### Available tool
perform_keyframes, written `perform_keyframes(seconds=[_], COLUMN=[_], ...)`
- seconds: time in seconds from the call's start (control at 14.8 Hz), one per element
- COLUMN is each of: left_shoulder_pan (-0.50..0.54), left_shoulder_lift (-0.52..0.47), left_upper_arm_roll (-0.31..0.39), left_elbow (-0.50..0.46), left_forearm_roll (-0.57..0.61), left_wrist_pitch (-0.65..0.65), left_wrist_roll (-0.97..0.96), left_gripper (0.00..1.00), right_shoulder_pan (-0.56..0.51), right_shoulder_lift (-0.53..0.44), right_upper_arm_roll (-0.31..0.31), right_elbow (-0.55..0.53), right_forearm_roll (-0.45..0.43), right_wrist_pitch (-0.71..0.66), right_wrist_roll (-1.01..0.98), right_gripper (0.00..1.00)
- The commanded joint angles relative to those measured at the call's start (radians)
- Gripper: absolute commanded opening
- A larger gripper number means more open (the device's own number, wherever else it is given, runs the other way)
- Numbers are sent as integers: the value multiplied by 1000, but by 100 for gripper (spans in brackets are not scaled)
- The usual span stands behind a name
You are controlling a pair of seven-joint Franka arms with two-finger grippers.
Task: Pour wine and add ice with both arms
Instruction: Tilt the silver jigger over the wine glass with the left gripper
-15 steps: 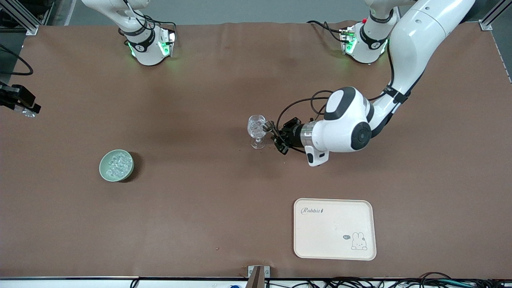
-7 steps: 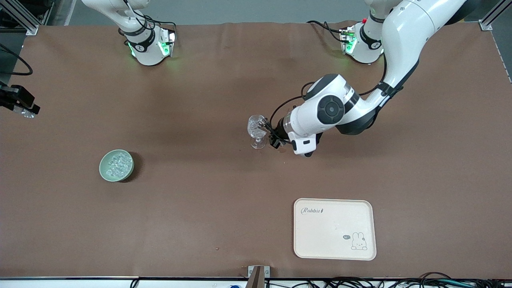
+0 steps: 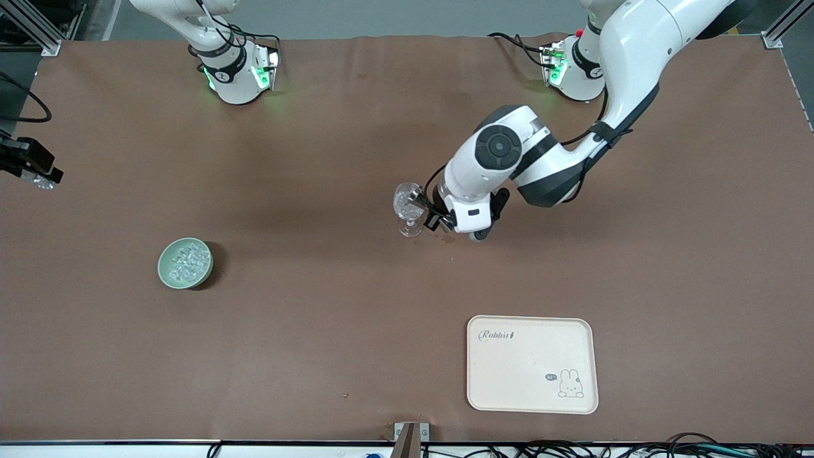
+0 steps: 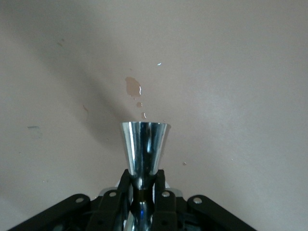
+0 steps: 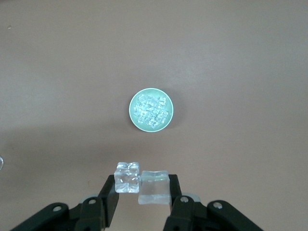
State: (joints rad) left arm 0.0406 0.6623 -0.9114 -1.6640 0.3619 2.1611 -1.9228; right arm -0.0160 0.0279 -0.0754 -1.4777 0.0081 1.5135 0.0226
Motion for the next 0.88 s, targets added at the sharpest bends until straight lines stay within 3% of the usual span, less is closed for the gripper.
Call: perform_keyframes(seconds=[0.0, 0.81], left_shoulder_pan=[-14, -14], left_shoulder_lift=[-6, -16], left_upper_arm_roll=[-24, -118], left_elbow=[1, 13], left_forearm_roll=[86, 396], left_wrist_pitch=[-47, -175], left_wrist_roll=[-57, -292], left_gripper=[0, 0], right_shoulder_pan=[-9, -9], right_shoulder_lift=[-33, -33], right_upper_arm_roll=[8, 8], right_elbow=[-35, -35], right_forearm_roll=[-4, -4], right_wrist_pitch=[14, 14], right_wrist_roll=[14, 13], right_gripper=[4, 4])
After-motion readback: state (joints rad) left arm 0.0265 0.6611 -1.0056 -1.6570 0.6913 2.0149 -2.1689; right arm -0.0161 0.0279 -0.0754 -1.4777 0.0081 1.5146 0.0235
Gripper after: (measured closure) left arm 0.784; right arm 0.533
